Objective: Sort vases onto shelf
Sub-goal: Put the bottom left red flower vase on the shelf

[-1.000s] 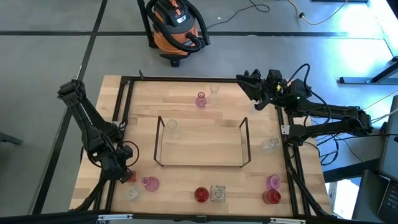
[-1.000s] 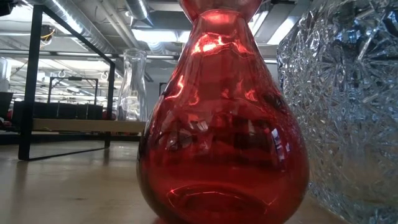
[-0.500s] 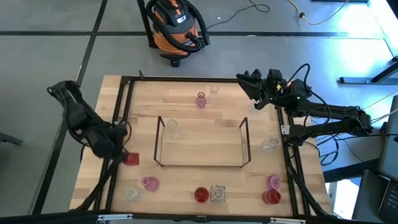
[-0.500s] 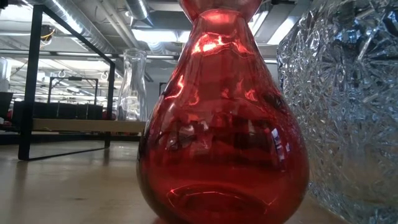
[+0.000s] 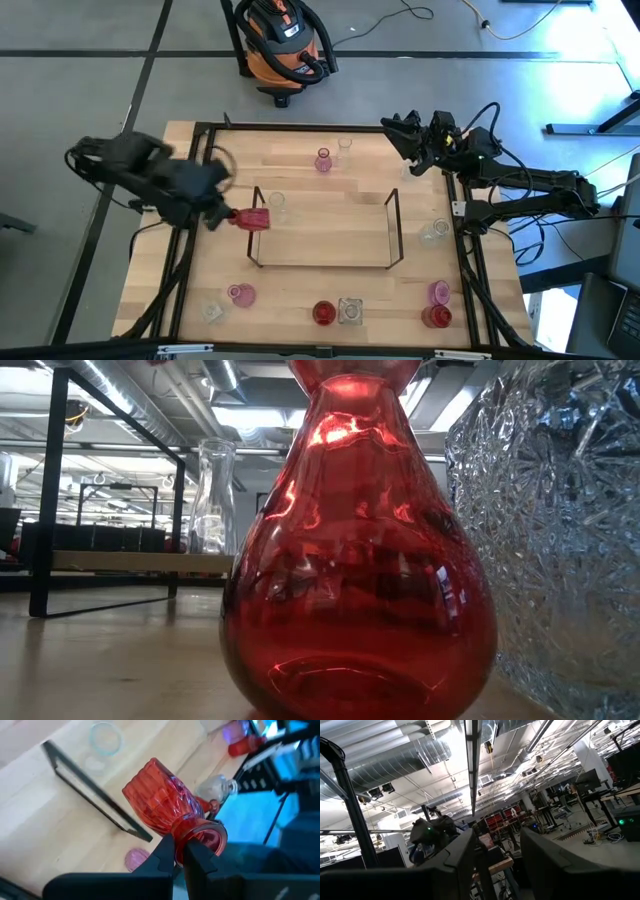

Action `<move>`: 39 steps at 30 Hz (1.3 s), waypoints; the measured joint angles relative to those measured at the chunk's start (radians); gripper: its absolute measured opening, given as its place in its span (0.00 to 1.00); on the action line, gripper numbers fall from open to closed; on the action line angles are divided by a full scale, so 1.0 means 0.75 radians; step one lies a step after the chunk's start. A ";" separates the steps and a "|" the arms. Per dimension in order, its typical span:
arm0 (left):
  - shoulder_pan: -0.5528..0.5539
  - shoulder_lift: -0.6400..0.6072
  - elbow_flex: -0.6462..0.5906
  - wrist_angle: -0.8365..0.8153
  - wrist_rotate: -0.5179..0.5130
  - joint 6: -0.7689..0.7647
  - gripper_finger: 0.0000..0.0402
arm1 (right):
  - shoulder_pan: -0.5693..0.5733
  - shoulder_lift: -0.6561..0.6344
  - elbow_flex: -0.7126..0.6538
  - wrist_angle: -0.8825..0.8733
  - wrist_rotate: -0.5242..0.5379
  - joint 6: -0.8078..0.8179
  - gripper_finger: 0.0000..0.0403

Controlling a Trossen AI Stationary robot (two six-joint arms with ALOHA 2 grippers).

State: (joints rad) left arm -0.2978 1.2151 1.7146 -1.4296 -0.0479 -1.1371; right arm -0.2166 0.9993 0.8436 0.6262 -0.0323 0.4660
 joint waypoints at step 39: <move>0.748 1.212 0.746 -0.188 0.482 1.183 0.02 | 0.000 -0.358 0.000 -0.196 0.238 -0.246 0.36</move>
State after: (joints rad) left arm 0.2629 2.1241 2.2742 -1.5703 0.3139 -0.2497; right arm -0.2165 0.7311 0.8438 0.4792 0.1463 0.2813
